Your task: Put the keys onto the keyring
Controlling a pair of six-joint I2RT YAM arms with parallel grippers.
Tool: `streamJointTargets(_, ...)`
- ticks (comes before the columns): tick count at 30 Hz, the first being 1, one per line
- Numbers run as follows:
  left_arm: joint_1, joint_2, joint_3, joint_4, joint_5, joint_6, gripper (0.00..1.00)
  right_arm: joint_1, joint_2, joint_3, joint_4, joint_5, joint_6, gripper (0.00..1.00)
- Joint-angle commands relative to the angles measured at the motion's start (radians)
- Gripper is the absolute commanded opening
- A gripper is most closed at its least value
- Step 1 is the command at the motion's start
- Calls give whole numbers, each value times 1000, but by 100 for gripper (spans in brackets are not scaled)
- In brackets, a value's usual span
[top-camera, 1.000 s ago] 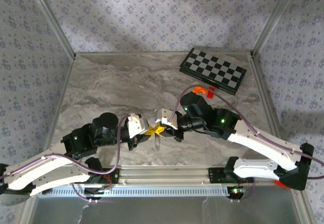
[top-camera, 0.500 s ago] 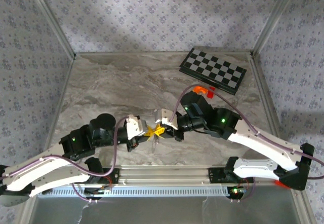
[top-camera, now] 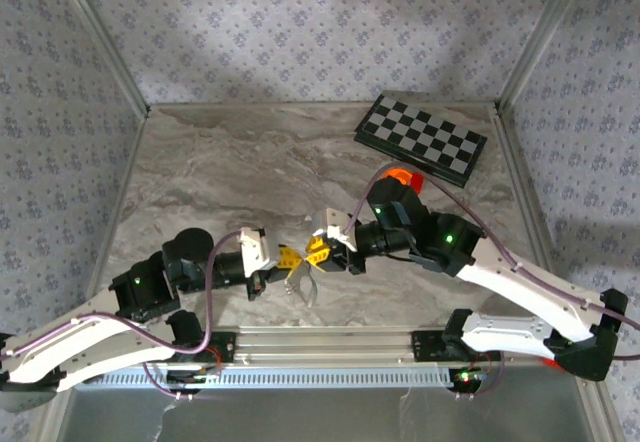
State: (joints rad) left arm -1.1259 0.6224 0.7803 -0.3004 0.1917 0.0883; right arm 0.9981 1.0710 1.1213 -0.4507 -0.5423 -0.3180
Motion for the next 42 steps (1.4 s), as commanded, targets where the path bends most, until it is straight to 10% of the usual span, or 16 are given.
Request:
streamJointTargets(1,-3,-6,6,59,26,-8,0,-8,-17,-11,35,-50,28,23)
streamJointTargets(14,-3,-10,-15,78,-3,-19,0,-18,-7,-13,32,-65,30,0)
streamJointTargets(21,-3,58,20,-27,-144,-4,15,1,40,52,-83,32,-10,0)
streamJointTargets(37,-3,14,4,22,-48,-12,0,39,72,114,-166,44,-59,1)
streamJointTargets(42,-3,-25,-15,67,-10,-25,0,21,32,54,-71,13,2,21)
